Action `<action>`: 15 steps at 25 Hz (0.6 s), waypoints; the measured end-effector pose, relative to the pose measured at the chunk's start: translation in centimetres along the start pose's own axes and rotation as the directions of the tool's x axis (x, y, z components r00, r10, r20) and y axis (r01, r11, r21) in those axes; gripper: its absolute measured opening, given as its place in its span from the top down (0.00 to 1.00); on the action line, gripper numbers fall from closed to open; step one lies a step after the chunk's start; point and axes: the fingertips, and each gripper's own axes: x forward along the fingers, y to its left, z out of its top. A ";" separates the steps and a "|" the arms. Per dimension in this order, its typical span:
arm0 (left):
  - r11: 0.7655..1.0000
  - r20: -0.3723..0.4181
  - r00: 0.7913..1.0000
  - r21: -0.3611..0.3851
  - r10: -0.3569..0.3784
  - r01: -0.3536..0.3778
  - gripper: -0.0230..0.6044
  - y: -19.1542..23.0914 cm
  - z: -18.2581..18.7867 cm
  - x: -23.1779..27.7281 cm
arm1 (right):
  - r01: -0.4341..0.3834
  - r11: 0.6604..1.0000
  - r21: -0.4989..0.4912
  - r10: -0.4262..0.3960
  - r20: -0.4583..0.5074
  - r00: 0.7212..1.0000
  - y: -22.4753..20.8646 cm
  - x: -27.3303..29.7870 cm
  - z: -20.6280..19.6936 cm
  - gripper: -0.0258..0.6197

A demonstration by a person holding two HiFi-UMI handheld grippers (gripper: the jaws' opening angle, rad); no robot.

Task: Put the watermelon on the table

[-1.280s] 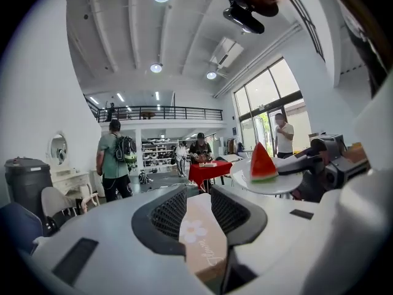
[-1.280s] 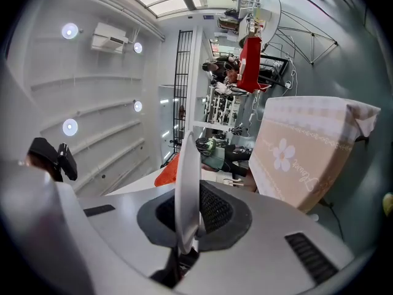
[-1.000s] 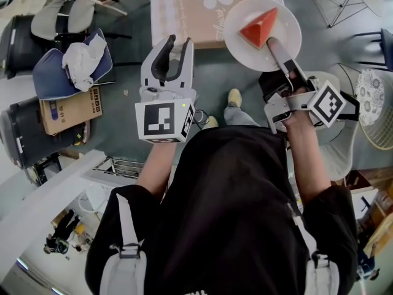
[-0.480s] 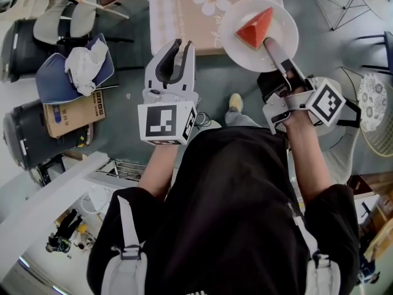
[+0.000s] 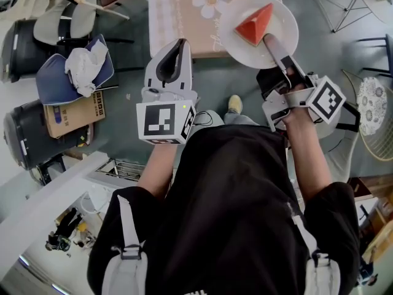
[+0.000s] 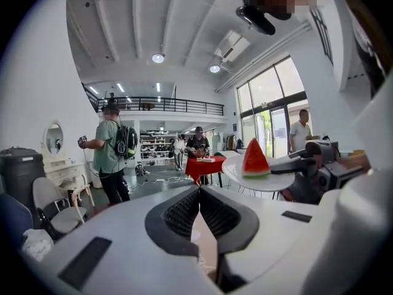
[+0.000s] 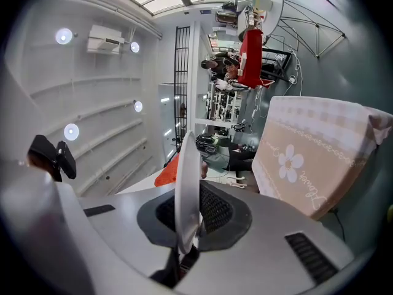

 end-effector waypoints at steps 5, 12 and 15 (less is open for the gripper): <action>1.000 0.003 1.000 0.008 -0.012 0.012 0.94 -0.4 -0.1 0.2 | 0.000 1.000 0.001 0.000 -0.001 1.000 -0.5 -0.1 0.1 0.93; 1.000 -0.004 1.000 -0.003 -0.012 0.012 0.94 -0.3 -0.1 0.2 | -0.001 1.000 0.002 0.001 0.003 1.000 -0.4 0.4 0.3 0.93; 1.000 0.001 1.000 -0.006 -0.012 0.012 0.94 -0.1 -0.2 0.1 | -0.003 1.000 -0.003 0.004 0.006 1.000 -0.4 0.5 0.2 0.93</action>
